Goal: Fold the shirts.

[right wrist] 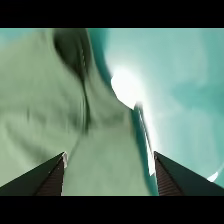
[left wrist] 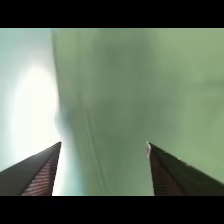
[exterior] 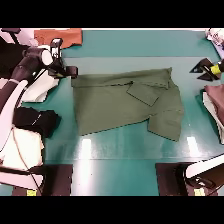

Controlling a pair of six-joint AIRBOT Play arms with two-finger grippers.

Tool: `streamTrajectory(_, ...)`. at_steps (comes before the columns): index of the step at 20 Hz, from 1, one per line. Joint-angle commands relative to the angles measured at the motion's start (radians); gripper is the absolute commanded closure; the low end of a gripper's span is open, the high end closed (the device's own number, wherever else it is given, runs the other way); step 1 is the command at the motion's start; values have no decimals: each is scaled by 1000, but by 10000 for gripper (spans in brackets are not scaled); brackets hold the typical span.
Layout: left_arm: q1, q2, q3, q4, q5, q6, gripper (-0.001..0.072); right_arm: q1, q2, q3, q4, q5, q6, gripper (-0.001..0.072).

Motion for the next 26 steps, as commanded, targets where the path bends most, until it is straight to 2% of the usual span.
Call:
streamTrajectory(1, 0, 204, -254, -146, 25, 61, 112, -82, 170, -284, 134, -16, -95, 92)
streamTrajectory(4, 0, 364, -439, -208, -3, 78, 111, -108, 298, -494, 217, -76, -176, 93)
streamTrajectory(6, 0, 442, -542, -328, -9, 85, 111, -93, 358, -599, 215, -74, -211, 93)
streamTrajectory(8, 0, 494, -639, -470, -4, 143, 110, -72, 424, -697, 168, -87, -221, 93)
streamTrajectory(9, 0, 510, -679, -499, -11, 150, 75, -57, 451, -734, 139, -96, -228, 93)
streamTrajectory(10, 0, 524, -723, -512, -10, 150, -13, -48, 484, -772, 110, -111, -230, 93)
streamTrajectory(13, 0, 538, -812, -516, 18, 159, -13, -51, 581, -892, 93, -145, -243, 93)
streamTrajectory(16, 0, 539, -850, -568, -21, 224, -13, -51, 648, -994, 92, -164, -244, 93)
streamTrajectory(22, 0, 539, -901, -447, -89, 236, -13, -51, 698, -1054, 87, -163, -250, 93)
streamTrajectory(26, 0, 538, -949, -443, -13, 235, -7, -51, 698, -1054, 89, -161, -249, 93)
